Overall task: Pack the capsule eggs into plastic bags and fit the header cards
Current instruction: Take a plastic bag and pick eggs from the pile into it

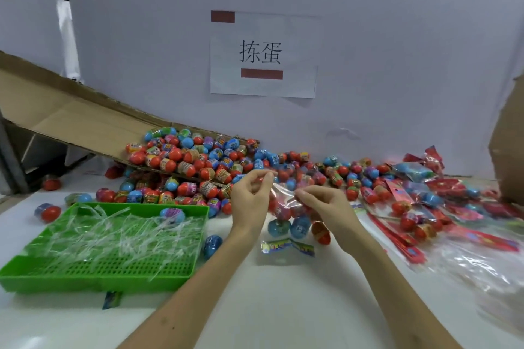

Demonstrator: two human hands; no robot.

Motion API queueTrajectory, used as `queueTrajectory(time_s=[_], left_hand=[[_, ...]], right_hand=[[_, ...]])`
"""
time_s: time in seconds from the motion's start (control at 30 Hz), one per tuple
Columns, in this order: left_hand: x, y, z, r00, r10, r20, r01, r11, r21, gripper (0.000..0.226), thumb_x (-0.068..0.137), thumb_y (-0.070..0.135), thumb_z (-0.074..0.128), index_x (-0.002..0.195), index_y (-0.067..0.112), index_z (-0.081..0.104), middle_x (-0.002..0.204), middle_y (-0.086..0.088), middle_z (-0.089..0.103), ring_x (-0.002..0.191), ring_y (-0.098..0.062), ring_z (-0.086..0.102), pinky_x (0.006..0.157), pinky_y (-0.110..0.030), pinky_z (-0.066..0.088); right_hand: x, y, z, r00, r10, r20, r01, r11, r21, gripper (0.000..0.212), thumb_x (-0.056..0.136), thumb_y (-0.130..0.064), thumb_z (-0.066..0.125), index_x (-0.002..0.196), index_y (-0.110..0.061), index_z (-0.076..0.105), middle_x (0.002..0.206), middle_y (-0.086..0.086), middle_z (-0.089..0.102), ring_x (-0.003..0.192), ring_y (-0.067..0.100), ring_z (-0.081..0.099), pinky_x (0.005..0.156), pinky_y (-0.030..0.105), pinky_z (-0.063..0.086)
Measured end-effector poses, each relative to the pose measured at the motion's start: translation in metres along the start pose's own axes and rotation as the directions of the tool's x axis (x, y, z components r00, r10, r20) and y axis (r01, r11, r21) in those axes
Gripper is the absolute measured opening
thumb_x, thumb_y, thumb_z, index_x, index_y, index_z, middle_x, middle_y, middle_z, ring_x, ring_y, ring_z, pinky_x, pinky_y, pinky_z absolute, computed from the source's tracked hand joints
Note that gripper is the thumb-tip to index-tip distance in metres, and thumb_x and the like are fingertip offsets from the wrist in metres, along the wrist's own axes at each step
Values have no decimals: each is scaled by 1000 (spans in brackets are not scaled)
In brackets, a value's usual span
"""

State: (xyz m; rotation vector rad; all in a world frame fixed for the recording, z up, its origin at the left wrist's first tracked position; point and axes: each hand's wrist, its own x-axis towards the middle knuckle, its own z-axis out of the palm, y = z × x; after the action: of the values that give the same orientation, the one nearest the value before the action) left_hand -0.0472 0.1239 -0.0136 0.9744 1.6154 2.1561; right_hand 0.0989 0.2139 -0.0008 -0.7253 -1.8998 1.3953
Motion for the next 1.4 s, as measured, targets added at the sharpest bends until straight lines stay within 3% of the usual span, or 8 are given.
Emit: queueTrajectory(time_s=[0.17, 0.33, 0.5, 0.83, 1.03, 1.17, 1.23, 1.4], left_hand=[[0, 5, 2, 979, -187, 78, 197, 970, -141, 19, 98, 41, 67, 107, 26, 74, 79, 9, 74, 77, -13, 69, 73, -31, 58], [-2, 12, 4, 866, -336, 372, 404, 907, -121, 63, 82, 74, 66, 122, 24, 71, 115, 5, 78, 104, -15, 73, 77, -30, 53], [-7, 6, 6, 828, -309, 469, 406, 906, -121, 19, 97, 30, 67, 113, 26, 76, 115, -1, 77, 102, -14, 75, 71, -26, 59], [-9, 10, 7, 887, -290, 358, 395, 879, -267, 22, 100, 19, 63, 117, 20, 77, 123, -10, 75, 120, -32, 69, 106, -52, 52], [-13, 18, 7, 838, -325, 438, 511, 749, -422, 25, 100, 16, 58, 108, 24, 81, 122, -11, 75, 106, -26, 75, 72, -33, 62], [-11, 19, 7, 812, -346, 469, 565, 669, -483, 35, 105, 16, 47, 100, 24, 81, 127, -13, 73, 110, -29, 73, 77, -37, 61], [-11, 22, 5, 795, -327, 512, 587, 628, -511, 29, 102, 18, 48, 96, 22, 76, 129, -12, 71, 111, -30, 72, 79, -38, 61], [-11, 22, 4, 782, -330, 529, 561, 742, -367, 50, 87, 13, 69, 136, 21, 60, 133, -13, 69, 123, -31, 64, 105, -48, 49]], right_hand=[[0, -3, 2, 998, 15, -63, -11, 998, 62, 19, 97, -26, 66, 86, -28, 82, 86, 4, 78, 76, 18, 75, 69, 36, 59], [1, -6, -4, 992, 10, -124, 11, 986, 166, 18, 89, -37, 70, 89, -25, 82, 93, 8, 78, 85, 28, 73, 81, 50, 58], [0, -9, -6, 986, -2, -168, 35, 980, 196, 22, 85, -41, 69, 89, -23, 82, 90, 7, 78, 88, 27, 75, 77, 45, 61], [-1, -7, -4, 999, 16, 40, -27, 956, 292, 30, 79, -35, 80, 108, -30, 78, 114, 1, 76, 108, 18, 72, 82, 31, 58], [1, -10, -4, 998, 6, 55, -31, 884, 467, 27, 80, -20, 78, 106, -16, 78, 111, 10, 75, 105, 23, 72, 74, 34, 60], [1, -11, -4, 1000, -1, 14, -6, 876, 483, 12, 87, -17, 69, 88, -17, 80, 96, 6, 74, 95, 19, 70, 72, 33, 60], [2, -9, -4, 1000, 3, -25, 10, 853, 521, 30, 93, -6, 59, 75, -19, 79, 90, 3, 73, 91, 17, 68, 75, 32, 58], [1, -9, -6, 999, 21, -50, 8, 855, 519, 41, 98, -1, 51, 73, -20, 78, 89, 2, 73, 86, 17, 68, 65, 30, 58]])
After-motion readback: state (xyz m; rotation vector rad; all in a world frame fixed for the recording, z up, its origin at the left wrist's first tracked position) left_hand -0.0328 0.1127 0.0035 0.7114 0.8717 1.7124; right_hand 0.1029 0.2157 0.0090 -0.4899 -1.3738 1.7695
